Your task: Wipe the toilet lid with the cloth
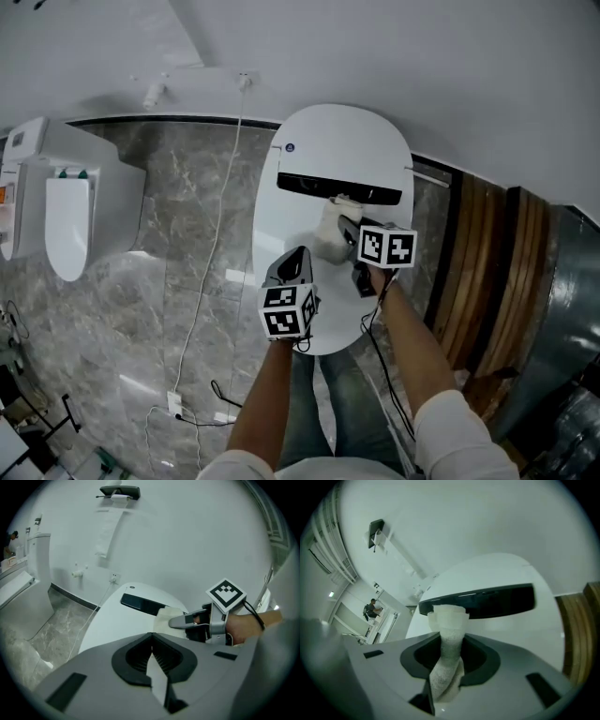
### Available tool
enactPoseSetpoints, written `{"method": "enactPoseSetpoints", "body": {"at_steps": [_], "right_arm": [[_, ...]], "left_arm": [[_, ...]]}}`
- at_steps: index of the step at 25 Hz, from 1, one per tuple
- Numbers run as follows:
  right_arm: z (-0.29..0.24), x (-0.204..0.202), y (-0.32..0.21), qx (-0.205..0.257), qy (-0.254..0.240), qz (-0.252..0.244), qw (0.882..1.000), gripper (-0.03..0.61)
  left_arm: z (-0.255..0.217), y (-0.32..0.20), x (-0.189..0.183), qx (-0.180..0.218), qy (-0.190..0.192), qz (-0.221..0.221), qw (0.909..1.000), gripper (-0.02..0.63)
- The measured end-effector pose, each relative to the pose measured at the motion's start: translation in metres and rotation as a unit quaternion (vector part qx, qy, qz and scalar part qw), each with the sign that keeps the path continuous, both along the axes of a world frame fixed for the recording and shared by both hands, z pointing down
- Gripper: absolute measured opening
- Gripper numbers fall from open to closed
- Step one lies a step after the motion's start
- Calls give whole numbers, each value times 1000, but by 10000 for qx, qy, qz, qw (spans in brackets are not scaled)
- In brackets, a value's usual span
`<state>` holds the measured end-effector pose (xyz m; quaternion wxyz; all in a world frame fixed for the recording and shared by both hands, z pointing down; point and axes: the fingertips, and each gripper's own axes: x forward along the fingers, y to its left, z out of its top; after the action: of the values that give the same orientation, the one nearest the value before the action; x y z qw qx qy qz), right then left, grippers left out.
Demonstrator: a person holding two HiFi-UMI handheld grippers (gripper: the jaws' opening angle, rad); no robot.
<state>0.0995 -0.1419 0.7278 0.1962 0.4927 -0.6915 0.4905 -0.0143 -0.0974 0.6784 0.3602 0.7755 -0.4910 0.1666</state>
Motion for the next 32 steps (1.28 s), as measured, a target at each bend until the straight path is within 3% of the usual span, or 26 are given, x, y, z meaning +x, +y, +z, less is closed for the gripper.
{"method": "enactPoseSetpoints", "body": {"at_steps": [7,12,15,18,22,27,32], "right_arm": [[6,146,38,-209,538,929,9940,103],[5,167,42,-292,874,1048,9902,103],[-10,132,37,-31,643,1005,9928,103],[-20,59,36,132,-57,696,9975,101],[-16,-48,37,-3,-768,257,9967,101],[-4,-160,36,-175,-943,-352,9948,101],[12,-194,38,-271,-690,-531,9958,101]], "left_arm": [[1,8,40,-42,86,163,9998,14],[3,14,35,-77,20,126,9999,14],[3,15,16,-65,26,-22,10000,12],[5,13,-12,-81,33,-248,9997,14],[4,13,-59,-63,-84,-592,9982,14],[4,22,-114,-62,-293,-800,9963,14],[10,35,-136,-131,-276,-937,9951,14]]}}
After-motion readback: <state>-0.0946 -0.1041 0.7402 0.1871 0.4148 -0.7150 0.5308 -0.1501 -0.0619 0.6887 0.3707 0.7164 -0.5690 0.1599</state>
